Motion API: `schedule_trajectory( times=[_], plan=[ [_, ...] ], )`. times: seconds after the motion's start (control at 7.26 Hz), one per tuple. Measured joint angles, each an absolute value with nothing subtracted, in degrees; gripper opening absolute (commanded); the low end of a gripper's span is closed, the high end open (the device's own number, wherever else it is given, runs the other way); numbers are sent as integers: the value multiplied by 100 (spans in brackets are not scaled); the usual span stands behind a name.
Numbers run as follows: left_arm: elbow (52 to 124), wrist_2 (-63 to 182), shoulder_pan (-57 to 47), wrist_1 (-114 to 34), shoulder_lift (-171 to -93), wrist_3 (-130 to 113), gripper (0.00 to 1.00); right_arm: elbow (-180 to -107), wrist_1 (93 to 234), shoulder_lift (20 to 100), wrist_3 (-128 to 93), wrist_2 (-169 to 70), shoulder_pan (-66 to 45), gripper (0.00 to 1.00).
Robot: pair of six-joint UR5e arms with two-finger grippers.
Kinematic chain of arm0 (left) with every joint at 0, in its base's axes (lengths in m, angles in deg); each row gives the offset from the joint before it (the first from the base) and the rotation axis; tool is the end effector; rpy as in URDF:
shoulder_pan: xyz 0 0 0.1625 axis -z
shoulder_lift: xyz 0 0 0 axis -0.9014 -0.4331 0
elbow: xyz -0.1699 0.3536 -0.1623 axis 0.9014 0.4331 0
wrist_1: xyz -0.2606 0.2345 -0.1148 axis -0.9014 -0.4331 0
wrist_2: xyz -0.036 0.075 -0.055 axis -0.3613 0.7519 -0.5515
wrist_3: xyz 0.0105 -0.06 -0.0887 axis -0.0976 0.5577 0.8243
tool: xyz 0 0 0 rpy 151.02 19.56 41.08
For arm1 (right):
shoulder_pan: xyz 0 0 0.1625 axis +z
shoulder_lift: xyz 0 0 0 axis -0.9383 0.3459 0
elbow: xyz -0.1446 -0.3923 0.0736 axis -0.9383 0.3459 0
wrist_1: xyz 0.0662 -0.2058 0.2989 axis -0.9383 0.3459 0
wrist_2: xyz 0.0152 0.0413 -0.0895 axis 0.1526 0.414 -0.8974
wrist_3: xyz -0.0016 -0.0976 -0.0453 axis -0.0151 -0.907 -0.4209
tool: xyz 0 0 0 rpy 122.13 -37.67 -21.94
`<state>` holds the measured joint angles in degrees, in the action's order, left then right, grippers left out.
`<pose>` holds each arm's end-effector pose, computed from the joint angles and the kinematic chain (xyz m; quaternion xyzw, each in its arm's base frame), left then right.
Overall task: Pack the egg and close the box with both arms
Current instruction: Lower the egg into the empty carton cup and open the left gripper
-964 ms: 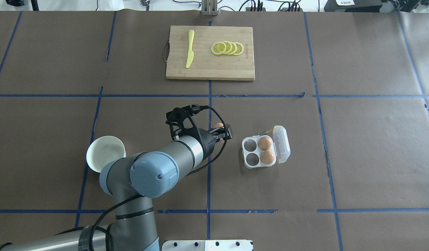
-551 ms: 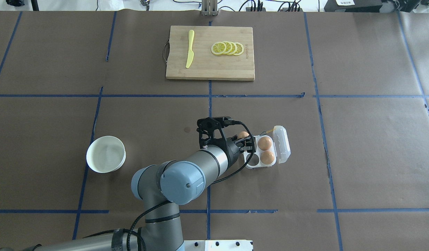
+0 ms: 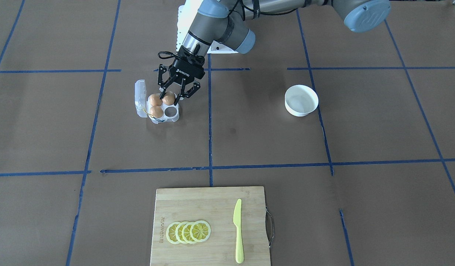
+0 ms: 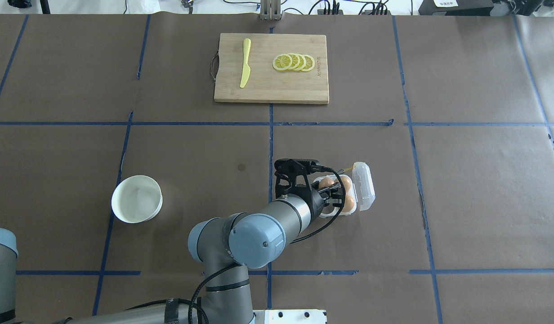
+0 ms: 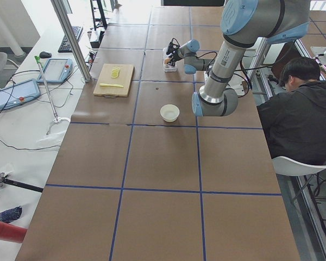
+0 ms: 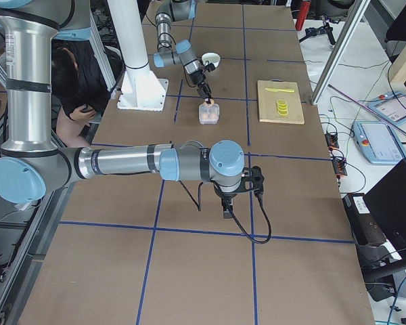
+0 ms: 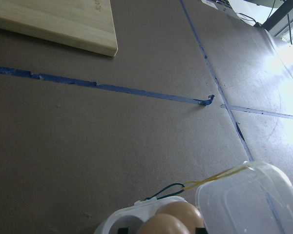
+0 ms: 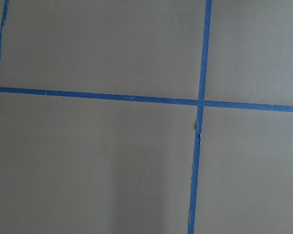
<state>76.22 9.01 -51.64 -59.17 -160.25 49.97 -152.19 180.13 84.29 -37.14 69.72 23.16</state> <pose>0.6505 -0.3170 0.1561 0.2786 0.5980 -0.0749 0.7478 0.0692 -0.4104 0.5994 0.0543 -0.4381 -0.0171 0.8971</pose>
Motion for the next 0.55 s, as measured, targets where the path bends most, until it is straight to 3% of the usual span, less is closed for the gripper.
schedule_trajectory(
  times=[0.14, 0.28, 0.55],
  plan=[
    [7566, 899, -5182, -5923, -16056, 4989, 36, -15221, 18013, 8426, -3714, 6972, 2319, 100],
    [7546, 890, -5190, -5929, -16067, 4987, 99, -15222, 18013, 8426, -3714, 6972, 2321, 100],
    [7555, 872, -5194, -5932, -16057, 4980, 100, -15222, 18013, 8431, -3713, 6973, 2319, 100]
  ],
)
